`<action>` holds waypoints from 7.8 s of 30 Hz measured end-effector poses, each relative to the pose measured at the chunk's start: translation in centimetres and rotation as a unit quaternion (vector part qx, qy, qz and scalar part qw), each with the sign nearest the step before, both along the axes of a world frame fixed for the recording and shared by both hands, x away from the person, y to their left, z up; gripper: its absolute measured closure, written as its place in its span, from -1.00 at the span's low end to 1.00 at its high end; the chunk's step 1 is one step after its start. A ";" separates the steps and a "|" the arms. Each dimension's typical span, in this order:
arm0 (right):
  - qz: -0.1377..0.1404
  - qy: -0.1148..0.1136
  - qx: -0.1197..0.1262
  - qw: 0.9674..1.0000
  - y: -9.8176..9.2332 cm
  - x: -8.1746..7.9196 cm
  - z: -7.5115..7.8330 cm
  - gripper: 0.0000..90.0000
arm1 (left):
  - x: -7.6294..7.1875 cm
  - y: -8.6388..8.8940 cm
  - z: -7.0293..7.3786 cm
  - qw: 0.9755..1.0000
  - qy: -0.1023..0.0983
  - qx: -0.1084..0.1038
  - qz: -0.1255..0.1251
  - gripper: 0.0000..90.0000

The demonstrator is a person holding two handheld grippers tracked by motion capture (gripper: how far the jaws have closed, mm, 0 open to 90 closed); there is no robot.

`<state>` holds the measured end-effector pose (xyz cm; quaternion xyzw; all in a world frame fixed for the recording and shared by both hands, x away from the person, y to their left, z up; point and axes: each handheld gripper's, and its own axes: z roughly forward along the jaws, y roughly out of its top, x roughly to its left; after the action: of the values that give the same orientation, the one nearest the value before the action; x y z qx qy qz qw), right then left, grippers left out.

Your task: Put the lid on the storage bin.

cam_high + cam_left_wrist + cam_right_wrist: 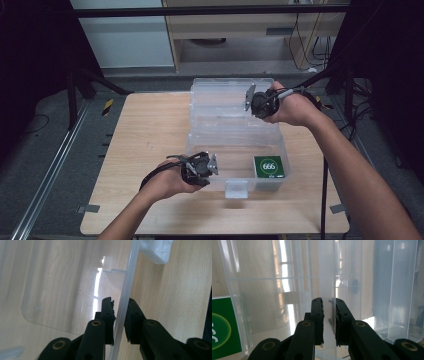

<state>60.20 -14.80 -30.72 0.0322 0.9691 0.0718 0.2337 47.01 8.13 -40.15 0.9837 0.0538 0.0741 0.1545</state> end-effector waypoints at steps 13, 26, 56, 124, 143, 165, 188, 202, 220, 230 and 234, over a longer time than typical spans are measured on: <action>0.007 -0.003 -0.012 1.000 0.8 -0.6 0.2 0.84 | -0.4 0.1 -0.2 1.000 -0.013 -0.013 0.016 0.79; 0.012 -0.001 -0.007 1.000 1.0 -2.0 0.8 0.89 | -0.4 0.2 -0.3 0.999 -0.011 -0.026 0.029 0.78; 0.019 -0.031 0.001 0.999 0.6 -4.5 1.0 0.85 | -0.2 0.0 -0.7 0.997 -0.017 -0.054 0.048 0.76; 0.052 -0.070 0.030 0.996 -0.4 -11.3 -0.8 0.82 | -0.5 -0.5 -1.2 0.995 -0.046 -0.063 0.062 0.69; 0.054 -0.055 0.036 0.996 -0.8 -12.2 -1.4 0.81 | -1.3 -0.6 -1.5 0.992 -0.042 -0.075 0.098 0.67; 0.052 -0.054 0.042 0.996 -1.0 -12.4 -1.6 0.78 | -2.7 3.7 7.3 0.968 -0.102 -0.202 0.108 0.67; 0.050 -0.070 0.057 0.995 -1.4 -12.9 -2.0 0.73 | 6.3 7.2 11.2 0.923 -0.064 -0.285 0.251 0.99; 0.052 -0.070 0.052 0.995 -1.3 -13.2 -2.3 0.73 | 7.6 7.7 11.7 0.912 -0.054 -0.303 0.271 0.99; 0.052 -0.065 0.054 0.995 -1.4 -13.5 -2.6 0.74 | 7.6 8.7 11.8 0.904 -0.054 -0.313 0.286 1.00; 0.048 -0.062 0.063 0.995 -1.5 -13.8 -2.8 0.65 | 7.0 9.0 11.2 0.904 -0.048 -0.318 0.284 1.00; 0.035 -0.062 0.088 0.994 -1.7 -14.0 -2.8 0.39 | 6.6 9.1 11.1 0.904 -0.050 -0.318 0.281 1.00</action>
<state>46.23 -16.50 -33.52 0.0144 0.9432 0.1665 0.2872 53.65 17.18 -29.05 0.8214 0.3410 0.1421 0.4346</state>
